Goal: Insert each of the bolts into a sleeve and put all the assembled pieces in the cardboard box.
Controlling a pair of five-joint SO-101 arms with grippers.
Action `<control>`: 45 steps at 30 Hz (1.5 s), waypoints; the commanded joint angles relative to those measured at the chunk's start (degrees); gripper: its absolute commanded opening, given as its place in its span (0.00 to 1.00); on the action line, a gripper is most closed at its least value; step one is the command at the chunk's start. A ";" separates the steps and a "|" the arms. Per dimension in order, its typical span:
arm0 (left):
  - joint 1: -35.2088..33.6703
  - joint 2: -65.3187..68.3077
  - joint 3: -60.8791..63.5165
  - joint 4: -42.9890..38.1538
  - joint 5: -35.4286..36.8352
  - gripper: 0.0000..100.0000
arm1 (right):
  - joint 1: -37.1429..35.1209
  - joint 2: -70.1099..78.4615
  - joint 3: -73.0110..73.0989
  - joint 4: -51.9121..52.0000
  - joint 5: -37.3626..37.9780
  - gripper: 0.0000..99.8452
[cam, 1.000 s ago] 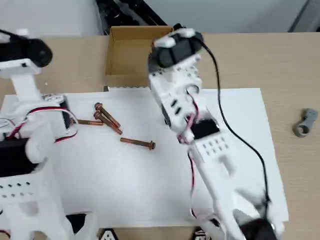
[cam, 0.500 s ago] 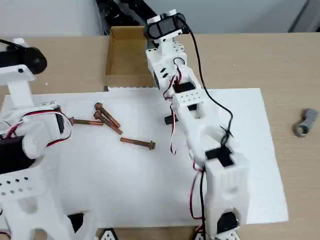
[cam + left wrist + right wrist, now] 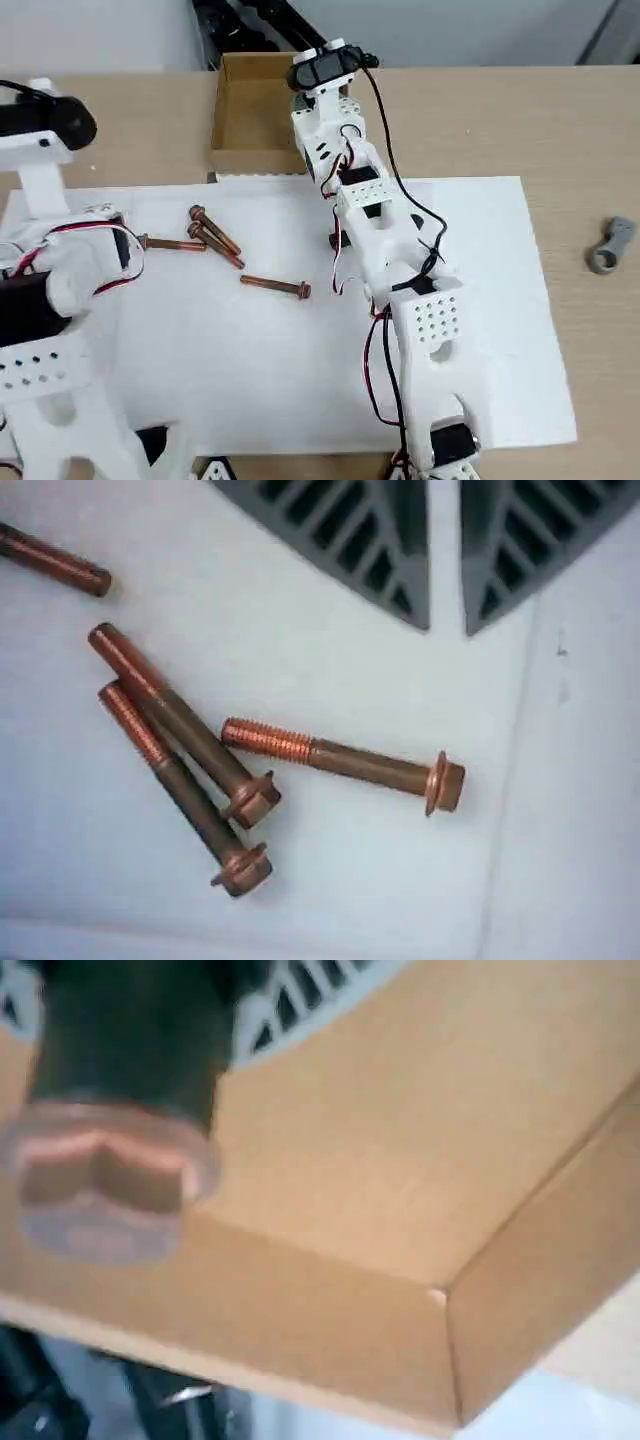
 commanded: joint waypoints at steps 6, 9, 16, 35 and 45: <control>-0.18 0.00 4.62 0.18 3.25 0.01 | 0.57 -3.30 -4.48 6.11 -5.63 0.13; -0.18 0.88 6.46 0.18 4.40 0.01 | 0.48 -5.32 -4.48 8.04 -7.56 0.13; -0.26 13.36 6.02 0.00 10.73 0.12 | 0.84 -10.51 -4.48 13.23 -7.56 0.13; -4.75 56.53 -25.54 7.12 36.22 0.14 | 0.92 -20.79 -4.40 33.10 -7.56 0.13; -1.85 60.92 -31.96 7.12 43.78 0.16 | 2.51 -31.52 -4.40 54.46 -7.47 0.13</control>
